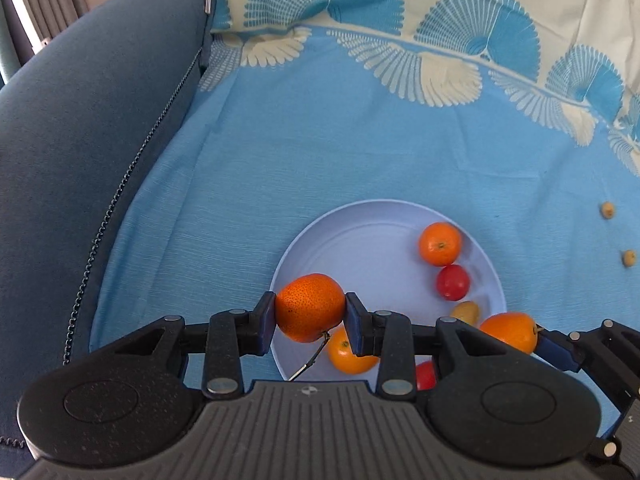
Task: Organize fruits
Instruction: 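Open both grippers to drop the orange and kumquat onto the plate, then withdraw both tools from the plate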
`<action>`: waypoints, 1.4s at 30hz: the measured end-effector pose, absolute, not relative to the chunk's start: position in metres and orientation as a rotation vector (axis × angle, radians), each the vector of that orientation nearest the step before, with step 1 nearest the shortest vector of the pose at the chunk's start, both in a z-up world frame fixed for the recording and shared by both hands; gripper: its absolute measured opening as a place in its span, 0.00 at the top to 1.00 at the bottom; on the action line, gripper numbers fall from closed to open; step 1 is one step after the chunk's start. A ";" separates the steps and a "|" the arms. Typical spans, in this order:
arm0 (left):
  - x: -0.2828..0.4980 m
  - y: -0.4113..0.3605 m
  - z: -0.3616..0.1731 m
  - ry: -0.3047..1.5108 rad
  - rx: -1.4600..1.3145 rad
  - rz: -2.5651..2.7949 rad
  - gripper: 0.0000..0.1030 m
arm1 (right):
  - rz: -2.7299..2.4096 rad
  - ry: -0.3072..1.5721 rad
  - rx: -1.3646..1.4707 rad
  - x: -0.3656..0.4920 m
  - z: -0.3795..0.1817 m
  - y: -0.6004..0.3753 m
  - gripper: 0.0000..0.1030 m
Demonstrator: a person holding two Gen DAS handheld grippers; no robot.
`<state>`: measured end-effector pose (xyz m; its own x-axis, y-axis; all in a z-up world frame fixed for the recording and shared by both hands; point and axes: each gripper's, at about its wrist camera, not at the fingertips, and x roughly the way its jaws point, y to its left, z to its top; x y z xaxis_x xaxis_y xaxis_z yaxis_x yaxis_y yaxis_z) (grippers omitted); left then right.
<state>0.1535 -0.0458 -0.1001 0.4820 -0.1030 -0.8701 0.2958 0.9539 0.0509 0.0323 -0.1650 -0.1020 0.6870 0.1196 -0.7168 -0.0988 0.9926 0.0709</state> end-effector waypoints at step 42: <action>-0.053 -0.003 0.000 0.875 0.242 -0.151 0.00 | -0.047 0.585 0.120 -0.153 0.003 -0.165 0.03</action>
<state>-0.0531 -0.0026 -0.0003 0.6326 -0.0315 -0.7739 0.2289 0.9621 0.1480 -0.1526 -0.1655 0.0035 0.8330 -0.0102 -0.5532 0.0784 0.9919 0.0998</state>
